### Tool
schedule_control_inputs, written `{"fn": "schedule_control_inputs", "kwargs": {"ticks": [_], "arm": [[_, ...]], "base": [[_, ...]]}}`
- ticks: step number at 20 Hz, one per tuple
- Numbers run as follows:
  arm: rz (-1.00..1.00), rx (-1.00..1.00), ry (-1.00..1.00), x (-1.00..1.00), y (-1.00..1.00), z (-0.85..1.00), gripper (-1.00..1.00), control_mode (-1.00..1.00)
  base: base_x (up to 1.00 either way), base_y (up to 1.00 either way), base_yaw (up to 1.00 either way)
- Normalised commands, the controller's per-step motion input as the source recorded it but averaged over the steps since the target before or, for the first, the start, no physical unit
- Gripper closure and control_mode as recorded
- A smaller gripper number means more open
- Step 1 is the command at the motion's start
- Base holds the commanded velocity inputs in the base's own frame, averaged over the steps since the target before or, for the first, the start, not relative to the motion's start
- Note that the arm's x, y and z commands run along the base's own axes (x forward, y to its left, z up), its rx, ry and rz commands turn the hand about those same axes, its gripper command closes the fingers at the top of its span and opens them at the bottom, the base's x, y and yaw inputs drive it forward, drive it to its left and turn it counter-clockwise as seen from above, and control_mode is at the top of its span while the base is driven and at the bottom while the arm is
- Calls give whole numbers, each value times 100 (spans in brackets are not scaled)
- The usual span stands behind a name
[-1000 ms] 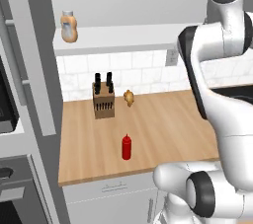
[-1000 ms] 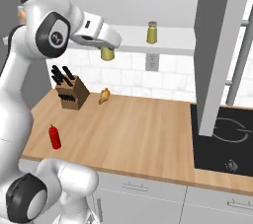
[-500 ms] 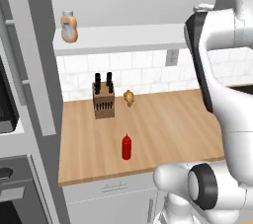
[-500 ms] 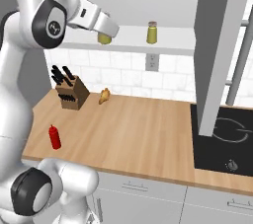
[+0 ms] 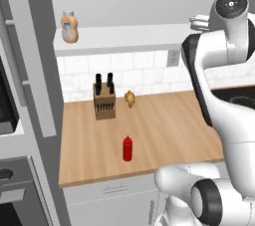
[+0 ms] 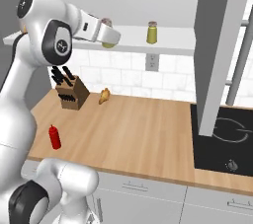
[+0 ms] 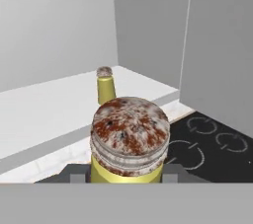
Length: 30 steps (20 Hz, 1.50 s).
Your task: Put the shaker and condiment bottle from the counter next to their counterparts in the cabinet.
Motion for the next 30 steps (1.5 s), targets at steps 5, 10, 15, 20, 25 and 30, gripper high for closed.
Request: {"fn": "schedule_control_inputs", "kwargs": {"ticks": [5,10,15,20,25,30], "arm": [[0,1,17,60,0,0,100,-100],[0,1,8,51,-11,0,100,-100],[0,0,-1,37,-30,-14,100,-100],[-7,0,0,37,-1,-17,100,-100],[-7,-1,-3,34,0,-5,100,-100],[-2,-3,-9,19,0,-6,100,-100]], "base": [[0,0,0],[0,0,0],[0,0,0],[0,0,0],[0,0,0],[0,0,0]]}}
